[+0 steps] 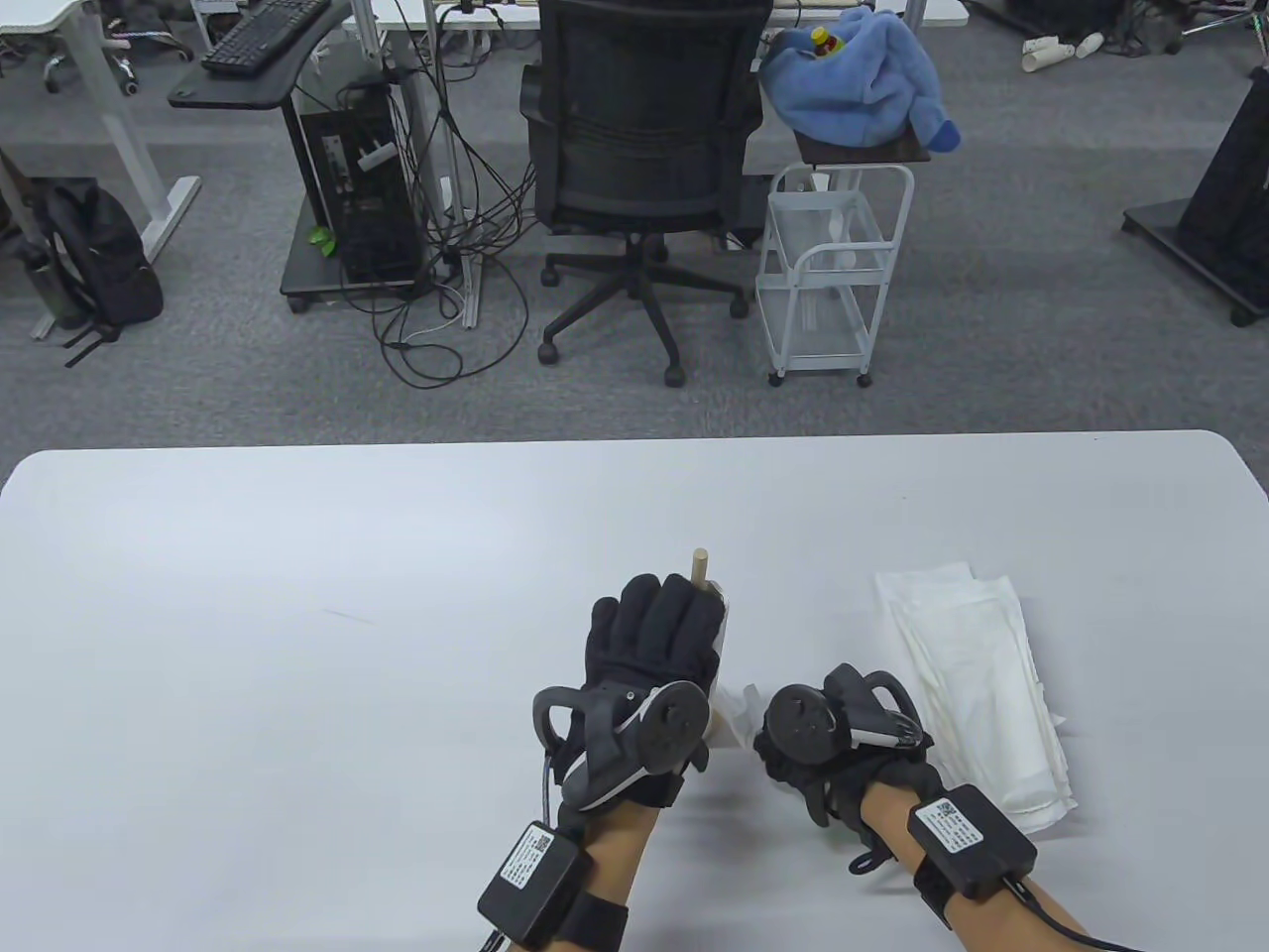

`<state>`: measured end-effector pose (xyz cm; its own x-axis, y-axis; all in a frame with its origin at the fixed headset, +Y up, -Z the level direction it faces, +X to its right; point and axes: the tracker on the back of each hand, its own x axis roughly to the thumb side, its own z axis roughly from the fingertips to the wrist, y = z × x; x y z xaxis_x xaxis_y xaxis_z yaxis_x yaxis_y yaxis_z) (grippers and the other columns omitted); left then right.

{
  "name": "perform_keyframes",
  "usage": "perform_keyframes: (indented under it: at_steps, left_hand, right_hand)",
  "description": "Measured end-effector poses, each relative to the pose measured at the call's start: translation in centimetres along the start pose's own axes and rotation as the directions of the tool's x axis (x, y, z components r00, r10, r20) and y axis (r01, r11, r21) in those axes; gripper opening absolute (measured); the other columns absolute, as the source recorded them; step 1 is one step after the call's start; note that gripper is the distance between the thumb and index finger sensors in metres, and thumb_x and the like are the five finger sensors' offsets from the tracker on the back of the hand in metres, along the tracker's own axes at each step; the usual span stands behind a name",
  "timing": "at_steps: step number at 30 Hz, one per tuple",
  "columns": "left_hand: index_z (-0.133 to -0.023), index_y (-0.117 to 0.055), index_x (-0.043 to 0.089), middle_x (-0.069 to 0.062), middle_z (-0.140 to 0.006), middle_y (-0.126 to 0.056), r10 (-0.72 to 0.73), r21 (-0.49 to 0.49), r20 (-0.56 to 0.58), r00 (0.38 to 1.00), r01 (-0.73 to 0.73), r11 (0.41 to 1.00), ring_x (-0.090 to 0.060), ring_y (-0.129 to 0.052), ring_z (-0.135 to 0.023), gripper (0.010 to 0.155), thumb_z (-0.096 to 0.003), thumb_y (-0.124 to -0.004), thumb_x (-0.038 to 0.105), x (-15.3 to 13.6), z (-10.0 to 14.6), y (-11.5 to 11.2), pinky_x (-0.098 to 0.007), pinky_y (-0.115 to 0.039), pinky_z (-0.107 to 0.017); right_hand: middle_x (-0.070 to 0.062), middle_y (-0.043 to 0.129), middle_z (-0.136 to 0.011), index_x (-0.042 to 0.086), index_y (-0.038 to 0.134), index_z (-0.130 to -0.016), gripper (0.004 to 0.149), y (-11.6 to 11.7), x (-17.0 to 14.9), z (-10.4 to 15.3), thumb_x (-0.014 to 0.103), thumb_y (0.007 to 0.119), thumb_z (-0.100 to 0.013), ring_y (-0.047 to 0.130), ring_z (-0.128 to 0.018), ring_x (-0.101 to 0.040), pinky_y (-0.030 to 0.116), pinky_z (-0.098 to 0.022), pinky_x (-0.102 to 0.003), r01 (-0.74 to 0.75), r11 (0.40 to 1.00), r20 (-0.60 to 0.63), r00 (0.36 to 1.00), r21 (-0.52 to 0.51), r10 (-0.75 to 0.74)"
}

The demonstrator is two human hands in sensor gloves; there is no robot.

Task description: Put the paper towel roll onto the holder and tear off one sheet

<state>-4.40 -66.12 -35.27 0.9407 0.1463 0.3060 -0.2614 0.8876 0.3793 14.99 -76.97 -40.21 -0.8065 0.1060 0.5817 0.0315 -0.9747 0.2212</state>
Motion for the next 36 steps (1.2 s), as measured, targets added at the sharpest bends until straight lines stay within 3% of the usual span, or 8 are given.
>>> perform_keyframes:
  at_steps: [9,23,26,28,31,36]
  left_hand:
    - [-0.102,-0.031,0.043,0.013,-0.110,-0.024,-0.008,0.001,-0.002,1.000,0.008,1.000,-0.031,-0.041,-0.108,0.067,-0.0502,-0.074,0.041,0.1,0.0,0.0,-0.058,-0.041,-0.079]
    - [-0.102,-0.031,0.043,0.012,-0.110,-0.024,-0.008,0.003,-0.007,1.000,0.008,1.000,-0.031,-0.041,-0.108,0.067,-0.0501,-0.074,0.041,0.2,0.0,0.0,-0.058,-0.041,-0.079]
    - [-0.102,-0.031,0.043,0.012,-0.110,-0.023,-0.006,0.003,-0.007,1.000,0.006,1.000,-0.031,-0.041,-0.108,0.067,-0.0503,-0.074,0.041,0.2,0.0,0.0,-0.058,-0.042,-0.079]
    - [-0.102,-0.031,0.043,0.012,-0.110,-0.023,0.000,0.002,-0.007,1.000,0.000,1.000,-0.031,-0.041,-0.108,0.067,-0.0502,-0.074,0.041,0.1,0.0,0.0,-0.058,-0.042,-0.079]
    - [-0.102,-0.031,0.043,0.012,-0.110,-0.023,0.001,0.002,-0.007,1.000,-0.001,1.000,-0.031,-0.041,-0.108,0.067,-0.0503,-0.074,0.041,0.1,0.0,0.0,-0.058,-0.042,-0.079]
    - [-0.102,-0.030,0.044,0.013,-0.110,-0.023,0.011,0.000,-0.008,1.000,-0.011,1.000,-0.029,-0.042,-0.109,0.067,-0.0503,-0.073,0.042,0.0,0.0,0.0,-0.055,-0.044,-0.080]
  right_hand:
    - [-0.009,0.074,-0.096,0.023,0.083,-0.081,0.039,0.0,0.0,0.2,0.035,0.079,-0.044,0.075,-0.085,-0.038,0.061,-0.064,-0.054,-0.010,0.999,-0.016,1.000,0.037,0.011]
    - [-0.010,0.070,-0.098,0.023,0.084,-0.080,0.039,0.0,-1.6,3.0,0.036,0.079,-0.043,0.071,-0.087,-0.039,0.059,-0.065,-0.054,0.020,0.996,-0.043,0.999,0.087,-0.017]
    - [-0.009,0.072,-0.097,0.024,0.084,-0.080,0.039,-1.3,-1.9,4.3,0.037,0.078,-0.044,0.073,-0.086,-0.038,0.060,-0.065,-0.053,0.060,0.998,-0.002,0.998,-0.030,-0.061]
    - [-0.010,0.073,-0.096,0.025,0.083,-0.081,0.039,-3.5,-2.0,6.2,0.037,0.078,-0.044,0.074,-0.085,-0.039,0.060,-0.064,-0.054,0.108,0.982,0.042,0.994,-0.155,-0.103]
    - [-0.010,0.077,-0.094,0.027,0.082,-0.082,0.039,-7.8,-2.2,10.1,0.038,0.077,-0.045,0.078,-0.083,-0.038,0.062,-0.063,-0.054,0.166,0.912,0.108,0.985,-0.376,-0.135]
    - [-0.009,0.075,-0.096,0.026,0.084,-0.081,0.039,-14.3,-3.5,17.2,0.039,0.077,-0.045,0.077,-0.084,-0.038,0.061,-0.064,-0.054,0.269,0.806,0.135,0.963,-0.527,-0.233]
